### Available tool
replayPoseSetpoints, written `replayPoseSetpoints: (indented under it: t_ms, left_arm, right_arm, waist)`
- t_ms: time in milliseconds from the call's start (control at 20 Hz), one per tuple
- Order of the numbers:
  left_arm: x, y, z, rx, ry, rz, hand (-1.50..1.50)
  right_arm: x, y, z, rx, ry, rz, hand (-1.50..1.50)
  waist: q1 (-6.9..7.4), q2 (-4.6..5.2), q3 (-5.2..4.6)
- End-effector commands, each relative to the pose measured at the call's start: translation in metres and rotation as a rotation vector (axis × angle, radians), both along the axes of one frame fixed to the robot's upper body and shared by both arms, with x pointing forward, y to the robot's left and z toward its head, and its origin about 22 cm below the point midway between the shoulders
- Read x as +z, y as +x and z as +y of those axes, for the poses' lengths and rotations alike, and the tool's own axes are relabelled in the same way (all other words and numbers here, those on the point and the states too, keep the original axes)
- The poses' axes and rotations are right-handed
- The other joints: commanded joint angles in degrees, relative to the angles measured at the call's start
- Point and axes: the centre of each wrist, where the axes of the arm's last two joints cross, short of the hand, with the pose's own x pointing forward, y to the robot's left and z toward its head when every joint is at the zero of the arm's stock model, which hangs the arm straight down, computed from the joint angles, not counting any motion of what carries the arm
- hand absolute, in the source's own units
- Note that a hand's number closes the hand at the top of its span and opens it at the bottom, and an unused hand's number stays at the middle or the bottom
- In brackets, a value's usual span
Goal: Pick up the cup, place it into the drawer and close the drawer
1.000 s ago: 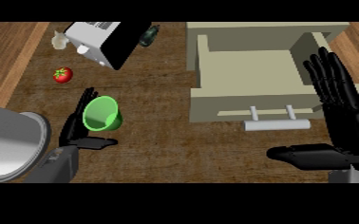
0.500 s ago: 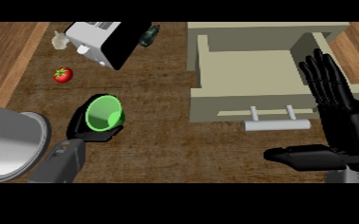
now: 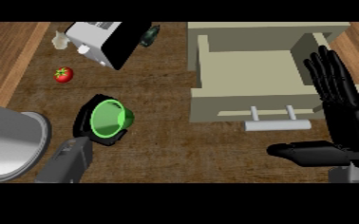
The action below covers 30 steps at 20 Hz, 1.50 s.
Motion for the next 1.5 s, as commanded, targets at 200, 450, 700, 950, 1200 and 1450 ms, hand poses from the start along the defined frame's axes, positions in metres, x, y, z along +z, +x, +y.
replayPoseSetpoints:
  t_ms: [200, 450, 700, 950, 1200, 1450]
  left_arm:
    - [-0.006, -0.02, 0.028, 0.3, -0.083, -0.213, 1.5]
    - [0.022, 0.013, 0.02, 0.247, -0.127, -0.293, 1.5]
    - [0.041, 0.03, 0.005, 0.138, -0.061, -0.336, 1.5]
    - [0.09, 0.064, -0.041, 0.055, -0.035, -0.4, 1.5]
    - [0.144, 0.08, -0.085, 0.054, 0.021, -0.439, 1.5]
    - [0.211, 0.099, -0.135, -0.022, 0.06, -0.447, 1.5]
  right_arm:
    - [-0.005, -0.005, -0.002, -0.022, -0.001, 0.01, -1.5]
    - [-0.004, -0.006, -0.026, -0.012, -0.017, 0.002, -1.5]
    - [-0.005, -0.012, -0.019, -0.043, 0.004, 0.01, -1.5]
    - [-0.005, -0.006, -0.023, -0.052, 0.003, 0.018, -1.5]
    - [-0.008, -0.011, -0.033, -0.055, 0.0, 0.018, -1.5]
    - [0.003, -0.006, -0.027, -0.042, -0.004, 0.012, -1.5]
  waist:
    - [0.81, -0.28, 0.09]
    - [0.73, -0.5, 0.19]
    - [1.4, -0.8, 0.27]
    - [2.27, -1.1, 0.34]
    - [2.19, -1.14, 0.34]
    - [1.63, -0.98, 0.29]
